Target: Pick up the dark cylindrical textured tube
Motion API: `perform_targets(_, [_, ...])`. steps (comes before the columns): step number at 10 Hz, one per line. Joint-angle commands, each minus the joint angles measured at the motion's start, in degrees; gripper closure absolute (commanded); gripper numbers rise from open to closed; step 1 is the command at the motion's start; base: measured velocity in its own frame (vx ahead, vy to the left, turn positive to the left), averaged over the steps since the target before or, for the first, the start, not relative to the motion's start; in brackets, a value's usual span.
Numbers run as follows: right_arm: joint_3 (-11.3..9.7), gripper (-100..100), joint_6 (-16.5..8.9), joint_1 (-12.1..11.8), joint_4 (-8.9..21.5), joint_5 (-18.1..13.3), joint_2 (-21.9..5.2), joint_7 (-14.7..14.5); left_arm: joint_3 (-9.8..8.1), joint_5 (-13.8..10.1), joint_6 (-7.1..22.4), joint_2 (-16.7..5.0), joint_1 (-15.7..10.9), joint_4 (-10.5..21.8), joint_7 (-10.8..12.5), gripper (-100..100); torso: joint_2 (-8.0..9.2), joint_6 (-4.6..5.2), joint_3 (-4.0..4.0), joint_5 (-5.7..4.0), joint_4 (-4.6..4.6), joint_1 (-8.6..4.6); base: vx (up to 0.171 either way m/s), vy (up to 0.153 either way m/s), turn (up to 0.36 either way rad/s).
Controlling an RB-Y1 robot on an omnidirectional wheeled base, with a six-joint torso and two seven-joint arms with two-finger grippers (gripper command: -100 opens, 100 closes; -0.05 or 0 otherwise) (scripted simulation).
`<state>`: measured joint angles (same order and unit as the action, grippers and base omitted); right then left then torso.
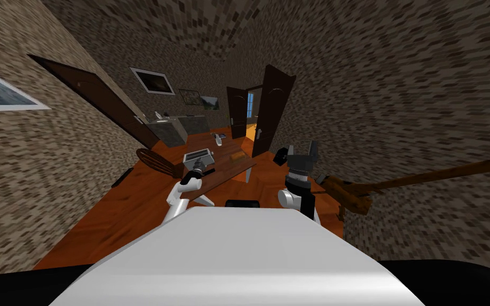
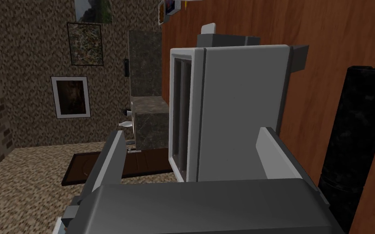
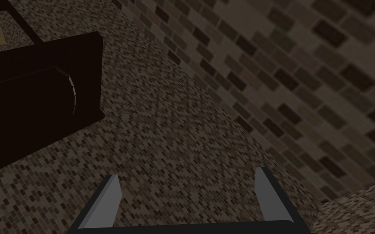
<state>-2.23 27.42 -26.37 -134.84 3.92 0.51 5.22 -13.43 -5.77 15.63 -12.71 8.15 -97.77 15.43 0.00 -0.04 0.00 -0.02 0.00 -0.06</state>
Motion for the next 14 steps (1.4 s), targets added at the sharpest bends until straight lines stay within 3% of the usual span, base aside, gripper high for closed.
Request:
perform_targets(1, [0.0, 0, 0.0, 0.0, 0.0, 0.0, 0.0, 0.0, -0.85, -0.1, 2.9, -0.6, -1.7, 2.9, 0.8, -100, 0.0, 0.0, 0.0, 0.0, 0.0, 0.0, 0.011, -0.023, -0.106])
perform_targets(4, [0.0, 0, 0.0, 0.0, 0.0, 0.0, 0.0, 0.0, -1.58, -0.3, 6.0, -1.1, -3.1, 5.5, 1.4, -100, 0.0, 0.01, 0.0, 0.0, 0.0, 0.0, 0.01, -0.016, -0.052])
perform_targets(8, [0.0, 0, 0.0, 0.0, 0.0, 0.0, 0.0, 0.0, -3.73, -0.7, 13.0, -2.7, -6.9, 12.4, 2.8, -100, -0.01, -0.02, -0.01, 0.01, -0.01, 0.03, 0.014, -0.014, -0.065])
perform_targets(9, [0.0, 0, 0.0, 0.0, 0.0, 0.0, 0.0, 0.0, -3.73, -0.7, 13.2, -2.7, -6.9, 12.7, 2.8, -100, 0.0, -0.01, 0.0, 0.01, 0.0, 0.04, 0.009, -0.007, -0.035])
perform_targets(14, [0.0, 0, 0.0, 0.0, 0.0, 0.0, 0.0, 0.0, -6.39, -1.3, 20.8, -4.8, -11.5, 21.5, 3.9, -100, -0.01, -0.02, -0.01, 0.02, -0.01, 0.08, 0.015, -0.002, -0.047])
